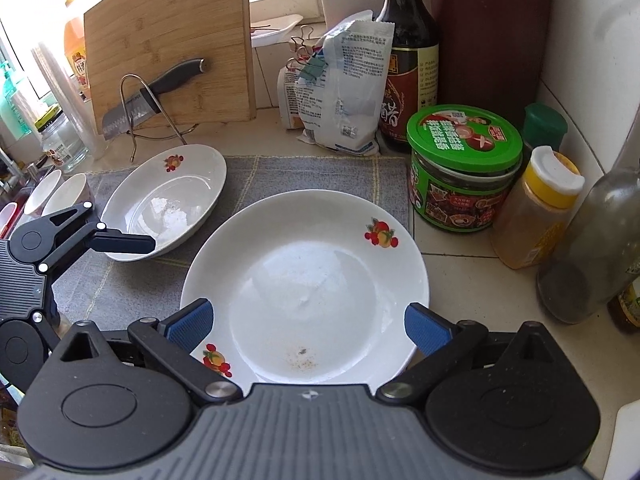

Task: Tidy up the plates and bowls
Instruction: 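Open the right gripper to release the flower plate on the stack, then move the right gripper to the rim of the fruit-print plate on the mat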

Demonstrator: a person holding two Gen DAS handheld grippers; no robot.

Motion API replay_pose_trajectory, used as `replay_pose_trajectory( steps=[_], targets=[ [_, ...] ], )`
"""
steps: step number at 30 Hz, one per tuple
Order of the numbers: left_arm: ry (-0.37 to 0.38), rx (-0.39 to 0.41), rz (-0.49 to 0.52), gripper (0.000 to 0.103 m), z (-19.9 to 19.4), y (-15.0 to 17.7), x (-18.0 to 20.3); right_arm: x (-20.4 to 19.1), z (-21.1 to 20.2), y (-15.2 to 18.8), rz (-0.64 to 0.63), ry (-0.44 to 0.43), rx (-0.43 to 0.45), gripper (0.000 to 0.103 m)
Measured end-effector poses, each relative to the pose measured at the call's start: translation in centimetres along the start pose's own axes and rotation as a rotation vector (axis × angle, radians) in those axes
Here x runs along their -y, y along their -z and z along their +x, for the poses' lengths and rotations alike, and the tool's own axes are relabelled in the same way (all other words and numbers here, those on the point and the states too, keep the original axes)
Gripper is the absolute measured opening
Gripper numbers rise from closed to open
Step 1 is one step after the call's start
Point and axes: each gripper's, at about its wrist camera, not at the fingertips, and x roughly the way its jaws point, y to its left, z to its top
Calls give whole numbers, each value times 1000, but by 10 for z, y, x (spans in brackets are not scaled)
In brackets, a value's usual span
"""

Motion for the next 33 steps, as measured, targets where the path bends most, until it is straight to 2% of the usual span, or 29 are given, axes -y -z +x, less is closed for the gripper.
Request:
replay_pose_trajectory(
  steps=[3,8,19,22,26,33],
  targets=[
    [-52,17,-49,102,-14,2,-4,-10,-2,-1,-19,-3,28,103],
    [-193,7,-138,102,-36,15,-14,-32,-3,-3,-52,1,77,103],
    [-416,10,-434,102,-88,78,-49,-106,-3,7,-134,28,180,103],
    [-429,12,-447,102,-100,92,-53,-125,0,8,-112,0,186,103],
    [-460,6,-412,102,-113,104,-55,-151,5,10,-106,-10,179,103],
    [-424,5,-379,102,-111,118,-63,-182,10,14,-104,-16,144,103]
  ],
)
